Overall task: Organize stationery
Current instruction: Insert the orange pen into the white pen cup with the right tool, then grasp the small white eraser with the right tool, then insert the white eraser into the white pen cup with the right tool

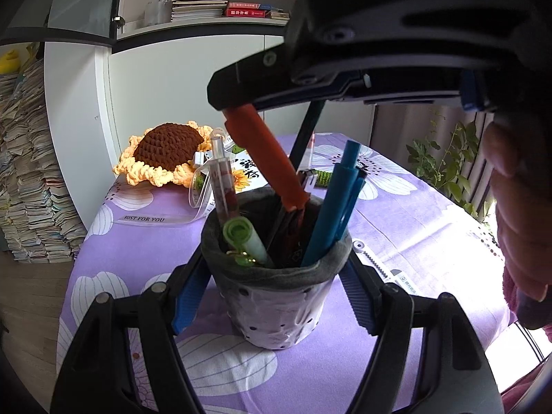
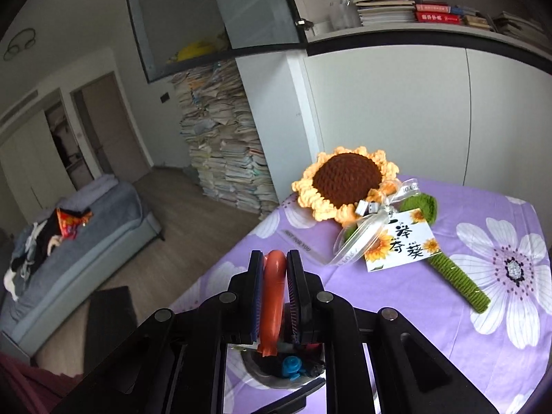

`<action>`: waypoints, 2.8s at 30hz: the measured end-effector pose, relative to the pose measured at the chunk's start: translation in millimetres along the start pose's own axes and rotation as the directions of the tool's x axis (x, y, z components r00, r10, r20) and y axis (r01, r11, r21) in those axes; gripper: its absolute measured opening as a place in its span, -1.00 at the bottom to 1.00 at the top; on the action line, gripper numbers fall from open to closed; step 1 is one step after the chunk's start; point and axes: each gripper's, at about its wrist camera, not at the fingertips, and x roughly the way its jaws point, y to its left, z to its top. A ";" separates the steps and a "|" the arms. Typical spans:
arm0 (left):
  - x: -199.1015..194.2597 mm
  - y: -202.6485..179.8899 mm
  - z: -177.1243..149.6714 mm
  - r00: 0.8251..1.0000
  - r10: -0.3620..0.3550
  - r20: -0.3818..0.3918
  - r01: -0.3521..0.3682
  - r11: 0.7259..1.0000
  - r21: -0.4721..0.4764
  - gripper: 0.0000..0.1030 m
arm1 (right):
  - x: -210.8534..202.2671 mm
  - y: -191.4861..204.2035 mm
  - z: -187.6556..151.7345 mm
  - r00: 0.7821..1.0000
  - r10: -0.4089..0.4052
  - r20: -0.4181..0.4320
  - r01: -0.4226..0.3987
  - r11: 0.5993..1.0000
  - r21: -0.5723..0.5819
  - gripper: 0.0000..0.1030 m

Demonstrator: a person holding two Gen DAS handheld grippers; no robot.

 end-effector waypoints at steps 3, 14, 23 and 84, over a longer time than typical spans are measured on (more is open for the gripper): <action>-0.1 1.4 -0.2 1.000 -0.008 0.000 0.008 1.000 -0.006 0.40 | -0.9 -1.4 -2.3 1.000 0.009 0.011 -0.009 1.000 -0.006 -0.71; 0.9 -1.3 0.5 1.000 -0.002 -0.001 0.002 1.000 -0.002 0.40 | -12.7 -5.2 -11.1 1.000 0.012 0.028 -0.012 1.000 -0.016 -0.71; 0.8 1.2 -0.5 1.000 -0.005 0.000 0.005 1.000 -0.006 0.40 | -54.8 -25.7 -11.0 0.996 -0.034 0.085 0.030 0.998 0.056 -0.71; 1.2 3.3 0.2 1.000 -0.007 -0.003 0.007 1.000 -0.012 0.40 | -3.3 -76.9 -89.4 0.755 -0.306 -0.580 0.340 0.939 -0.053 -0.66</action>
